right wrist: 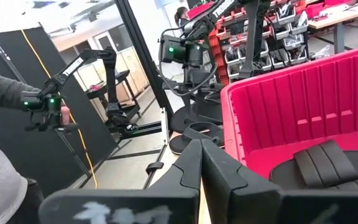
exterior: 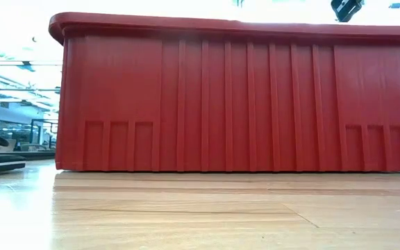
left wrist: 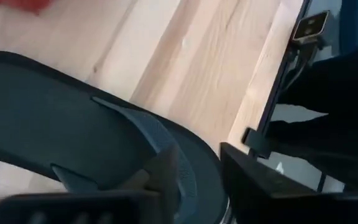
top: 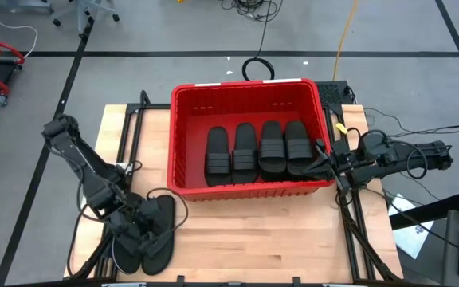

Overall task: Pick and place slides into bin
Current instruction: Put the black slide into the red bin

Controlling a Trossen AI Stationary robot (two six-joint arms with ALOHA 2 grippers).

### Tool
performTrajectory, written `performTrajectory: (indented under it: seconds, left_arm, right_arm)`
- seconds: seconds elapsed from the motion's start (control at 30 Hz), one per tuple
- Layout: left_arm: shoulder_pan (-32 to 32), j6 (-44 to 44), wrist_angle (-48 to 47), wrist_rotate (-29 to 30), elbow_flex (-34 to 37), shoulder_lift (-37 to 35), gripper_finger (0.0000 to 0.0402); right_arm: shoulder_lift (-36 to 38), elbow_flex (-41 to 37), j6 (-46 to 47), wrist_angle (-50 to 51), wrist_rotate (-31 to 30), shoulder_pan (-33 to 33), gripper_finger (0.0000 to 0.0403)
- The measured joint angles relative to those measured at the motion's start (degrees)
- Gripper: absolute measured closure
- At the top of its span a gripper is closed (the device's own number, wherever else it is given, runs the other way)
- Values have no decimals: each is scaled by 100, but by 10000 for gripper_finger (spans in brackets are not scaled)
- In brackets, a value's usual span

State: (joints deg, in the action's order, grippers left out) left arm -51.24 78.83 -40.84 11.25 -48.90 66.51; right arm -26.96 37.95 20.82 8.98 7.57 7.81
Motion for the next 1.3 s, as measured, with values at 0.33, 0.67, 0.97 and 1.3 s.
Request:
performTrajectory:
  seconds: [0.33,0.67,0.97,1.3]
  left_arm:
    - [183,686,971,-485,784,383,122]
    - [183,978,1732,-509,1442,401,97]
    - [183,1020,2283,-588,1797,401,151]
    - [254,690,2751,-584,1805,401,306]
  right_arm:
    - [2,2,17,3,14,2,403]
    - [0,2,256,-10,190,2,403]
    - [2,2,402,-14,313,2,403]
    - [1,2,360,-17,308,2,403]
